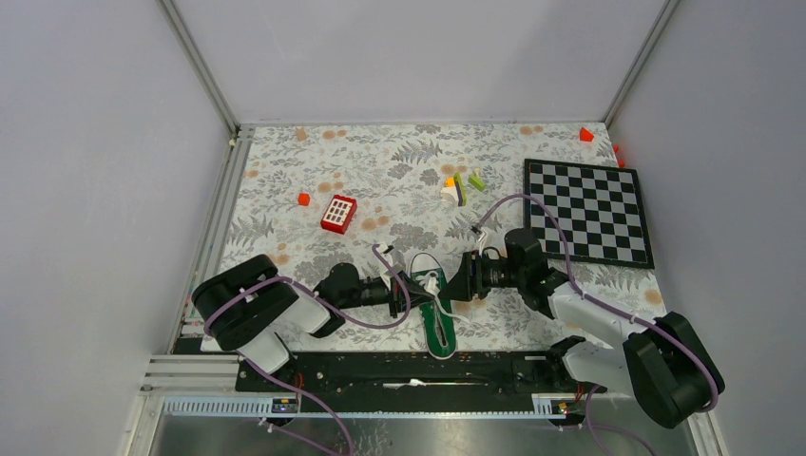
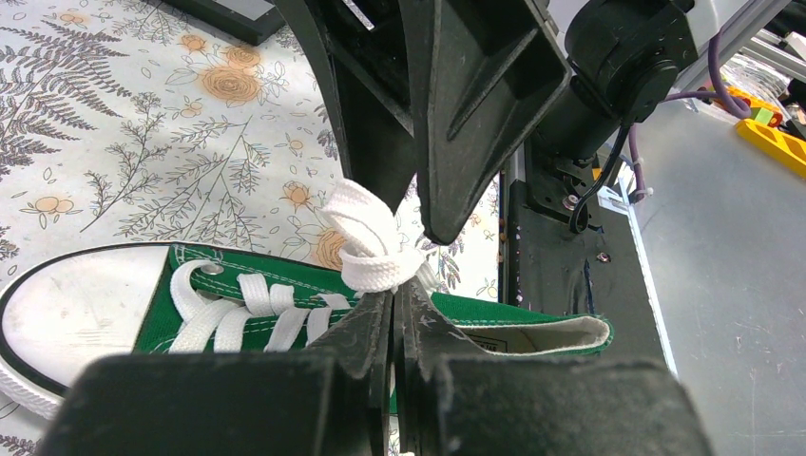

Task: Tie the shoes
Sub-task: Cross the shoelace with the shoelace.

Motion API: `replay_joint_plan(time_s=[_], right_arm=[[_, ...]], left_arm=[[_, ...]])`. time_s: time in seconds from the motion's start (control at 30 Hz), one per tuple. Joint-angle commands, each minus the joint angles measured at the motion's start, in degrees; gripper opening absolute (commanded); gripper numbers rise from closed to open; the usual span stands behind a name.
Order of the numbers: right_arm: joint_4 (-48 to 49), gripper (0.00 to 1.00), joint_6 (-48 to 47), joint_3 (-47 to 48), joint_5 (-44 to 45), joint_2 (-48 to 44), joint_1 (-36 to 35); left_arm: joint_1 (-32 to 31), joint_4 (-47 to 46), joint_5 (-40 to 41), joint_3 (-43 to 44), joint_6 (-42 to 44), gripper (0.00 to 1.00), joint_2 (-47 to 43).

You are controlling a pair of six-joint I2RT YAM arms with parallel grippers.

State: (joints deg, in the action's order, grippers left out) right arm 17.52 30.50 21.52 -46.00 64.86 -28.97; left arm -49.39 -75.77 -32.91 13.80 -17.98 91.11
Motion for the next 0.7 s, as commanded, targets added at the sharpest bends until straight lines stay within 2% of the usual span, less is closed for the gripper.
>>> replay_joint_plan(time_s=[0.0, 0.3, 0.67], right_arm=[[3.19, 0.51, 0.31, -0.01, -0.04, 0.67, 0.50], [7.30, 0.42, 1.83, 1.17, -2.49, 4.66, 0.49], [13.25, 0.43, 5.78, -1.39, -4.72, 4.23, 0.75]], left_arm=[[0.09, -3.60, -2.53, 1.14, -0.04, 0.00, -0.85], [0.08, -3.69, -2.69, 1.40, -0.30, 0.00, -0.61], [0.15, -3.55, -2.79, 1.31, -0.39, 0.00, -0.68]])
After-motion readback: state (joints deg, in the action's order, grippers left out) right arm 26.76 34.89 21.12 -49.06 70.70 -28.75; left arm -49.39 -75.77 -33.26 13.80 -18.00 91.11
